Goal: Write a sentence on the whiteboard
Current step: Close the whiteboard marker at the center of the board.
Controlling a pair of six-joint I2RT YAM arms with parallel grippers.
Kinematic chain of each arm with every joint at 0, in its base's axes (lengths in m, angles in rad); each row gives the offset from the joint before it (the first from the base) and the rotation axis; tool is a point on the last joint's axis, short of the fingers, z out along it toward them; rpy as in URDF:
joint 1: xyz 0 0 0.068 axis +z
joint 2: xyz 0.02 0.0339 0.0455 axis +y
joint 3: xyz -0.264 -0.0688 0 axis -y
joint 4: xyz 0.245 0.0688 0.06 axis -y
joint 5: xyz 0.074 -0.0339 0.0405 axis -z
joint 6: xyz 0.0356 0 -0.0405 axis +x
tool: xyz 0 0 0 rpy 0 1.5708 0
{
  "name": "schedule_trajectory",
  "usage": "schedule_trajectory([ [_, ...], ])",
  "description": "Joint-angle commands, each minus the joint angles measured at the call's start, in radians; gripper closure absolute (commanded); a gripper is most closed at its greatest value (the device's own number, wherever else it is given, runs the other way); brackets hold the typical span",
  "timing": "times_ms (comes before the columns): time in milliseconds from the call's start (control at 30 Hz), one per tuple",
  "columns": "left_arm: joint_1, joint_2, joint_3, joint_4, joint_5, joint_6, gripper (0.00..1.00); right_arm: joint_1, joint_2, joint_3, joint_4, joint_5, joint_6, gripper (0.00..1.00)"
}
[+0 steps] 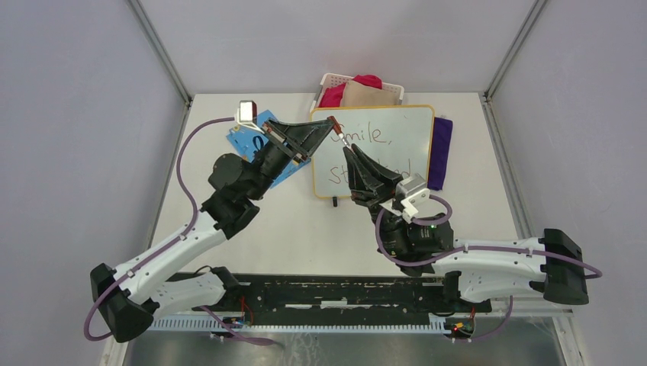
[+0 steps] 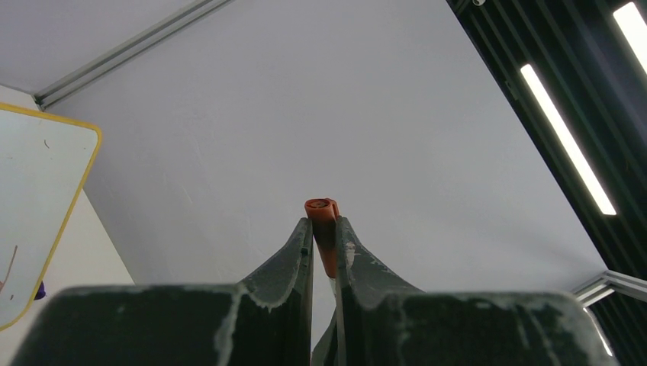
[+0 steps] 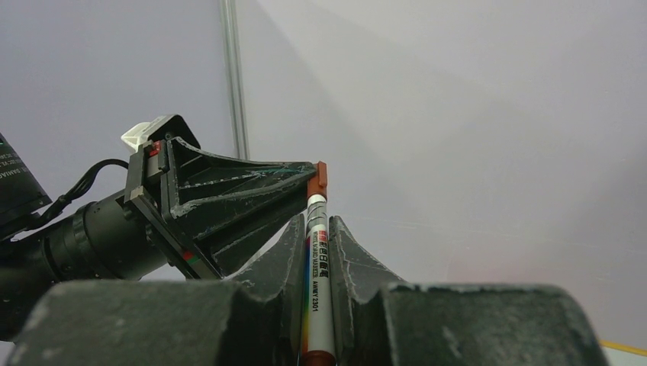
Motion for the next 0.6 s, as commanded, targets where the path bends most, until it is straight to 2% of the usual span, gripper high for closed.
schedule_trajectory([
  [0,-0.032,-0.039,-0.011,0.001,0.066,0.049,0.89,-0.014,-0.03,0.02,0.037,-0.003,0.008,1.0],
  [300,-0.032,-0.055,-0.018,-0.001,0.053,0.049,0.65,-0.013,-0.047,0.012,0.034,-0.008,0.019,1.0],
  [567,-0.032,-0.075,-0.025,-0.003,0.036,0.058,0.35,-0.013,-0.076,-0.007,0.025,-0.025,0.047,1.0],
])
